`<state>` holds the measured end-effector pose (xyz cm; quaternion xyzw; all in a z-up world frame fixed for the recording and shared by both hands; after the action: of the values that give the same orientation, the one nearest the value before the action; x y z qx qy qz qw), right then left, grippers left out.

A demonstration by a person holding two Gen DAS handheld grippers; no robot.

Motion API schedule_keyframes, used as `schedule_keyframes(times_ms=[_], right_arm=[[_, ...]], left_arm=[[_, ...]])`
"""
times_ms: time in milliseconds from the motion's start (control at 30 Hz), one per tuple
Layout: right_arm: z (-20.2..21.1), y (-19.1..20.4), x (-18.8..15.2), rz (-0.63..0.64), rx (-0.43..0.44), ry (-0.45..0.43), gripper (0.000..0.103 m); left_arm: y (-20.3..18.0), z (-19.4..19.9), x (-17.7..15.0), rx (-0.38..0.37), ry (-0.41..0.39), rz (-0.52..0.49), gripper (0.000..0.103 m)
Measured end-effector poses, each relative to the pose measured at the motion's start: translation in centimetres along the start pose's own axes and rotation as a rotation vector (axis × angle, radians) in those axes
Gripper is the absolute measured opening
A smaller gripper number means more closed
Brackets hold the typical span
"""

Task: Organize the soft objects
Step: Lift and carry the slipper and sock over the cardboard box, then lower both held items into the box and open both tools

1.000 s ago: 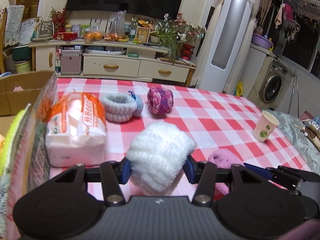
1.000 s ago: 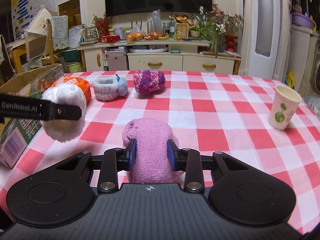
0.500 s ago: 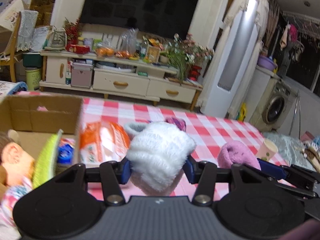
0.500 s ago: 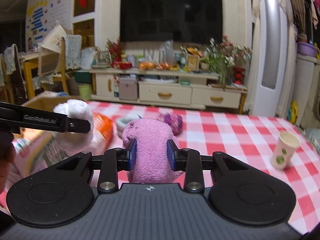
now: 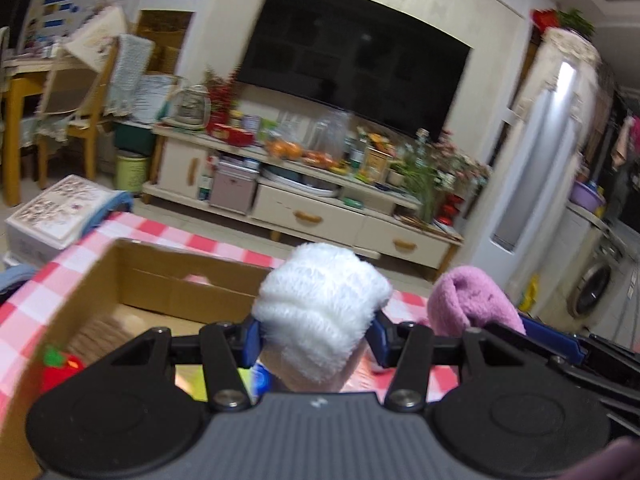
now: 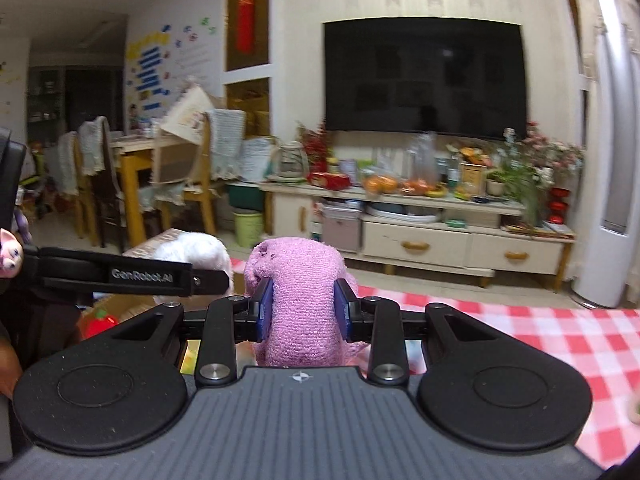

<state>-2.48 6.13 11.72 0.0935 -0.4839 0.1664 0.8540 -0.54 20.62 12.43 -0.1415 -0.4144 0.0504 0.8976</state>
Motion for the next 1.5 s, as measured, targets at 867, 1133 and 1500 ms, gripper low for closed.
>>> schedule_keyframes(times_ms=[867,1133,1500], right_arm=[[-9.6,5.6,1.0,0.036,0.191,0.170,0.039],[-10.1,6.2,1.0,0.060,0.188,0.195,0.046],[-5.8,5.0,1.3,0.074,0.150,0.085,0.099]], left_arm=[[8.5,-4.8,1.8,0.195,0.087,0.180,0.051],[8.9,-5.4,1.7,0.218,0.116,0.198,0.057],[8.0,-4.1,2.3,0.229,0.081,0.191,0.092]])
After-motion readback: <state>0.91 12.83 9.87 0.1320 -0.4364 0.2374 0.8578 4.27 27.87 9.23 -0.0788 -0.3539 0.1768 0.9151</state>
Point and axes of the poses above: each gripper's, at about its wrist camera, not at the fingertips, and z roughly against the way its jaws point, y to its left, x to its top, the point moved 4 cm from there along -z, roughly the way its jaws point, and after that the axes turned 15 degrees about y, right-handed, at the moved point
